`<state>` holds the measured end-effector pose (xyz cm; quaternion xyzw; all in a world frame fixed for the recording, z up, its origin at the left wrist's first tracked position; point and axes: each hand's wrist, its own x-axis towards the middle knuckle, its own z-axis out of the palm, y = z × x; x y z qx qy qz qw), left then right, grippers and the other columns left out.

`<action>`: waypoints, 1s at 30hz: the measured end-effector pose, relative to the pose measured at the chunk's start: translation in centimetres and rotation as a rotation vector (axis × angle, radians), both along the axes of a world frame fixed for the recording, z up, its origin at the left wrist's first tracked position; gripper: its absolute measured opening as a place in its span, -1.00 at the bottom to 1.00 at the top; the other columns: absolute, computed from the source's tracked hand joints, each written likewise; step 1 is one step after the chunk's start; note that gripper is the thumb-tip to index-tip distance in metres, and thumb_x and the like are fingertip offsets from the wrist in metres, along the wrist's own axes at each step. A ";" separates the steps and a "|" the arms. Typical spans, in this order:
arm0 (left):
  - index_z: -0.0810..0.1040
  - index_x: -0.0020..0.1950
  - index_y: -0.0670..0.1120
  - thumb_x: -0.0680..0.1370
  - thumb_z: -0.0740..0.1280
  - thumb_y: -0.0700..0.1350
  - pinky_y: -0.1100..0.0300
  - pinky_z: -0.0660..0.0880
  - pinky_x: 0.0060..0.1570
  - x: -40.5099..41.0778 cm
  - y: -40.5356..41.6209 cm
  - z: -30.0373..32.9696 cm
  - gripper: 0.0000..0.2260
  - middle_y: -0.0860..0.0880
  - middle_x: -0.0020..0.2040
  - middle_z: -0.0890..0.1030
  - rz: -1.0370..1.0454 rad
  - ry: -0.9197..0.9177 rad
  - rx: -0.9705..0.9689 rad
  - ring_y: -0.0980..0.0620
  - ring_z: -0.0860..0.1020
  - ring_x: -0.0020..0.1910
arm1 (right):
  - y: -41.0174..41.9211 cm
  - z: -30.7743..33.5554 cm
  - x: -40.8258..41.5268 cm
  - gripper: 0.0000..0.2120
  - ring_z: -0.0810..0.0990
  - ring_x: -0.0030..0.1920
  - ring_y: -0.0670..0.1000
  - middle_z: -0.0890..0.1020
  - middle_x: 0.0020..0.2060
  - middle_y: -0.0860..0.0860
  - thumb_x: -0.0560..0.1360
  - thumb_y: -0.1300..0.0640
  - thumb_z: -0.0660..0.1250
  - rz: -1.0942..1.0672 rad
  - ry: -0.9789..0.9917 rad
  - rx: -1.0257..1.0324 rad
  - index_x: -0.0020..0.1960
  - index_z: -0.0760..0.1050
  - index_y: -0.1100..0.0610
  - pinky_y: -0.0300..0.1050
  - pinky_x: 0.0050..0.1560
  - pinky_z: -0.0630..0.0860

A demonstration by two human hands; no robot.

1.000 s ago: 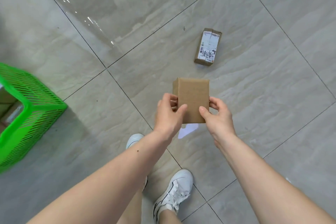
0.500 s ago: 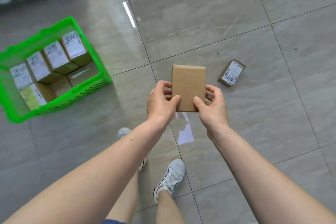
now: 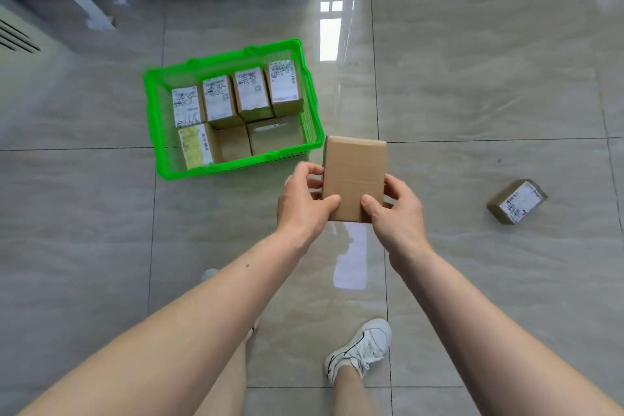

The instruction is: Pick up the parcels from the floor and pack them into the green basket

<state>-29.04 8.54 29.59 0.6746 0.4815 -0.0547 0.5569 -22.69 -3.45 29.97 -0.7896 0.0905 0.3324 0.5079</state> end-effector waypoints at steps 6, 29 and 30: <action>0.46 0.26 0.03 0.36 0.49 -0.19 -0.06 0.57 0.09 -4.2 11.4 -0.8 -0.49 -0.03 0.07 0.59 0.058 0.065 0.003 -0.06 0.63 -0.03 | 11.7 -0.5 -3.4 -0.61 0.65 -0.05 -0.01 0.61 0.04 -0.05 0.50 0.32 0.30 0.081 0.042 0.012 0.29 0.49 0.08 -0.27 -0.13 0.51; 0.37 0.39 0.03 0.45 0.40 -0.11 -0.08 0.53 0.15 -3.2 30.9 -14.9 -0.48 -0.06 0.24 0.54 0.246 0.215 0.026 -0.12 0.59 0.11 | 34.4 -14.0 -0.8 -0.50 0.69 0.00 -0.01 0.72 0.00 -0.06 0.30 0.12 0.40 0.337 0.123 -0.159 0.23 0.53 -0.09 0.08 0.14 0.60; 0.34 0.42 0.05 0.46 0.40 -0.12 -0.07 0.52 0.18 -3.0 31.0 -15.9 -0.45 -0.06 0.25 0.54 0.248 0.222 0.028 -0.11 0.58 0.15 | 34.6 -15.0 -0.5 -0.50 0.70 0.00 -0.01 0.72 0.00 -0.06 0.29 0.11 0.40 0.344 0.124 -0.161 0.23 0.53 -0.08 0.09 0.13 0.60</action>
